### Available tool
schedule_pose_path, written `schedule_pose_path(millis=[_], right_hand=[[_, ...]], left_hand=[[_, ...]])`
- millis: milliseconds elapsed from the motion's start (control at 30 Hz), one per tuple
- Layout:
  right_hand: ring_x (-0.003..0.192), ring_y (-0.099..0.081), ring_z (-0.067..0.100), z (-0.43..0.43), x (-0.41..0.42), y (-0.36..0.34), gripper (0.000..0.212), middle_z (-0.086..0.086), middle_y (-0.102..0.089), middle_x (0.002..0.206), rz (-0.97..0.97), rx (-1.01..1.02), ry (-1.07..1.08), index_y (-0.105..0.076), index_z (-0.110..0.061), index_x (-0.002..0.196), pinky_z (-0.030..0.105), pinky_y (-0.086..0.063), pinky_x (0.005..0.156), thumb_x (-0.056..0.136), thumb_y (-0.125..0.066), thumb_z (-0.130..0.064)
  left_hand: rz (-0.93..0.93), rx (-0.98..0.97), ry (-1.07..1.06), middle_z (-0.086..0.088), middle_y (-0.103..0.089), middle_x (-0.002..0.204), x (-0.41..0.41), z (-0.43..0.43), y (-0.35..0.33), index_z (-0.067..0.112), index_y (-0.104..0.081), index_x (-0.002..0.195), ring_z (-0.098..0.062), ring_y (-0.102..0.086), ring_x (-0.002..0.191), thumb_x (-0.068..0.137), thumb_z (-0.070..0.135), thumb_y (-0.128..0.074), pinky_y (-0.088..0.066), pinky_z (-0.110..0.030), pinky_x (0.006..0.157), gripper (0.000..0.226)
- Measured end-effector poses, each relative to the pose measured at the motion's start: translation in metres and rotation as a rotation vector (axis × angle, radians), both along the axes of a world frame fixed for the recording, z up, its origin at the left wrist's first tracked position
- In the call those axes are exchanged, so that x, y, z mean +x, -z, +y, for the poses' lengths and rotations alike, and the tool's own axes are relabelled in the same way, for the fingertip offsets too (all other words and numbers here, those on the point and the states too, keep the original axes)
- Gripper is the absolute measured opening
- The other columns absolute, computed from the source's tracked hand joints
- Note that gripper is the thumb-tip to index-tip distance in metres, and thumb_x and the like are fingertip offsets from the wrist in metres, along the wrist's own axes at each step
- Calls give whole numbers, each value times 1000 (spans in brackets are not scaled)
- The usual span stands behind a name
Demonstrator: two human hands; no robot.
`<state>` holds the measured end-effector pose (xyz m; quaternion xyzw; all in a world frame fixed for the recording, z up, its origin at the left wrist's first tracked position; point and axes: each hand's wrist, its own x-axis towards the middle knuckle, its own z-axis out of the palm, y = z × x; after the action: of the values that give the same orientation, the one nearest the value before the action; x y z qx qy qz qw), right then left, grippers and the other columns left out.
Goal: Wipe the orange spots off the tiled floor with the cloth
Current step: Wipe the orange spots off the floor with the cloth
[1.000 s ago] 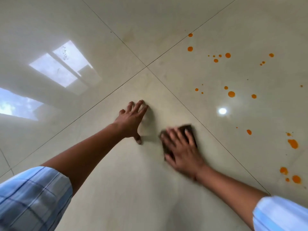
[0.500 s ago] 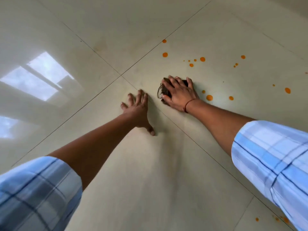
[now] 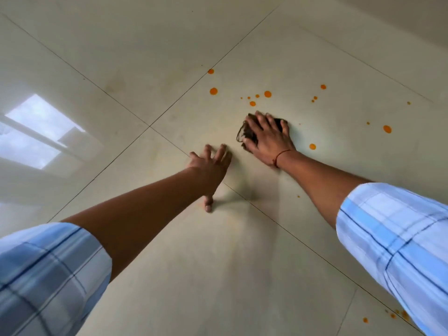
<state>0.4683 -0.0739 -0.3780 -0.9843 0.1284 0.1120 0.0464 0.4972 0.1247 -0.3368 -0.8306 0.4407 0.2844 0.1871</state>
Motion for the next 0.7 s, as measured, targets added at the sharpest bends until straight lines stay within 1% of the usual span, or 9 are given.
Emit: schedule_pose_path(millis=[100,200,300,400,500,533,600,633,700], right_hand=[[150,-13,27,-10,-47,6,65,3,-16,163,-106,14,120,-20,-28,154,55,-7,118,96,-35,-53],[149,-17,26,-5,-113,8,68,2,-20,162,-97,-1,50,-22,-30,154,55,-11,117,92,-26,-58],[148,-16,26,-35,-83,3,67,2,-19,162,-64,-12,56,-23,-29,154,55,-10,117,92,-28,-57],[149,-11,26,-68,-48,4,66,2,-14,163,-36,-27,197,-18,-29,154,55,-7,118,96,-34,-54],[149,-14,28,-61,-92,8,65,3,-18,163,-132,-20,316,-22,-29,154,55,-7,118,94,-33,-54],[149,-16,28,-51,-116,8,66,3,-19,162,-145,-20,308,-24,-29,153,56,-8,117,93,-31,-56],[148,-18,28,-43,-146,9,69,3,-21,162,-107,-2,229,-24,-30,153,56,-10,116,90,-27,-58],[148,-19,28,-50,-142,9,69,3,-21,162,-94,-2,206,-24,-30,153,56,-10,116,90,-27,-59],[148,-16,28,-70,-109,6,67,3,-19,163,-95,-8,282,-24,-29,153,56,-8,117,92,-31,-56]], left_hand=[[99,-164,-141,-6,24,158,4,-27,-5,18,15,150,-43,9,144,41,59,-88,-28,-63,105,156],[152,-114,-203,-9,27,157,-9,-48,-8,16,17,149,-46,14,142,42,60,-87,-23,-67,107,157],[169,-21,-228,-12,39,150,-18,-58,-2,12,30,144,-49,27,137,44,60,-87,-8,-71,108,160],[116,-31,-213,-13,35,152,-16,-57,3,12,28,145,-50,22,139,41,64,-85,-14,-67,110,162],[77,-76,-104,-13,33,153,-22,-62,-3,16,23,147,-47,22,140,44,55,-89,-8,-66,112,158],[82,-80,-57,-12,34,153,-24,-67,-6,19,24,148,-45,22,140,46,50,-90,-9,-65,112,156],[103,-33,-7,-9,34,153,-27,-77,-14,23,25,148,-43,19,142,48,44,-92,-22,-63,110,154],[112,-5,-11,-9,36,153,-27,-81,-14,24,26,147,-44,18,142,49,41,-92,-27,-63,108,154],[131,36,-16,-9,38,151,-27,-88,-13,25,28,146,-45,20,141,50,38,-93,-28,-65,106,155]])
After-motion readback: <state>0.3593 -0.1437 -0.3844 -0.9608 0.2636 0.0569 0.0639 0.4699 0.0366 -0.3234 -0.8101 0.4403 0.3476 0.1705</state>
